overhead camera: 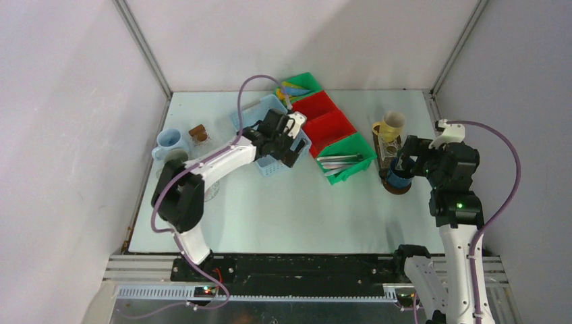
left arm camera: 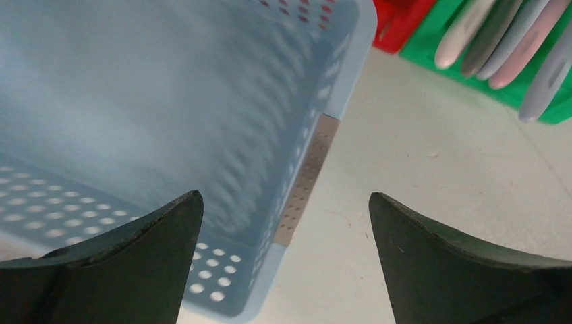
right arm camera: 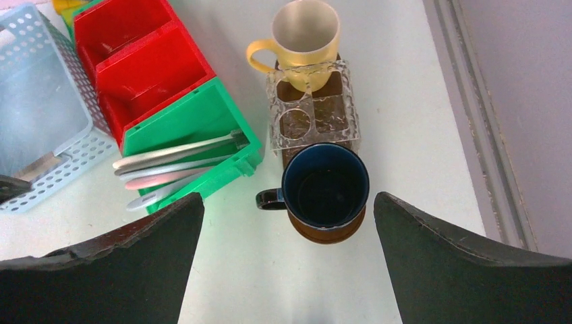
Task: Prepare toiletry sets of a toothbrush and toothpaste on the tray
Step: Place the cup on the tray, then move the storage box to the center of the board.
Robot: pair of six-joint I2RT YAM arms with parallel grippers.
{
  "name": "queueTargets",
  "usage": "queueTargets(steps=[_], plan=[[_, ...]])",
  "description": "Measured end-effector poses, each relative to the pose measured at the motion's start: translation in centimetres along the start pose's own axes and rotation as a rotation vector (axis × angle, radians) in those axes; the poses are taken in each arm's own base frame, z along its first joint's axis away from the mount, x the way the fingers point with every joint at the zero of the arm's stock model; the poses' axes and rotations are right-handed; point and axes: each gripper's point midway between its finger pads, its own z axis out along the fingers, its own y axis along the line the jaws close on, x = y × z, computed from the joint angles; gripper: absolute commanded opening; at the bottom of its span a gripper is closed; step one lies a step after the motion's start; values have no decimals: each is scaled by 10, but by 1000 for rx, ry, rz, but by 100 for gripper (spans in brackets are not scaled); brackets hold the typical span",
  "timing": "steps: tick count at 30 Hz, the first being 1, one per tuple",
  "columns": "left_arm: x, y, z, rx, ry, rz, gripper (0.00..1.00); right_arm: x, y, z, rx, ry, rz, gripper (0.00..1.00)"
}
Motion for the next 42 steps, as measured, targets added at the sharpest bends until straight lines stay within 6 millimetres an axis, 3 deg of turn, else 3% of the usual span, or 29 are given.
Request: queueTargets(steps=[4,8,11,19,25,29,33,37,39,42], plan=[[33,-19,21,86,127,3,100,3,6,-3,-23,-11,-16,99],[58,-46,18,183,186,-17,100,4,11,-2,-37,-20,-22,99],[75,-79,11,269,216,-30,100,1,12,-2,-43,-31,-23,100],[126,-201,-47,575,331,-26,100,-2,23,-3,-90,-45,-20,100],[126,-256,-102,747,326,5,100,-3,43,-11,-172,-59,-33,99],[121,-278,-134,826,296,35,100,-6,53,-11,-221,-68,-10,100],[107,-283,-151,844,241,30,100,-8,70,1,-280,-51,20,99],[74,-263,-158,801,135,-25,100,9,100,29,-341,46,1,99],[51,-240,-160,762,58,-78,100,19,117,46,-360,101,-23,100],[15,-181,-160,633,-80,-186,100,34,144,77,-363,174,-66,99]])
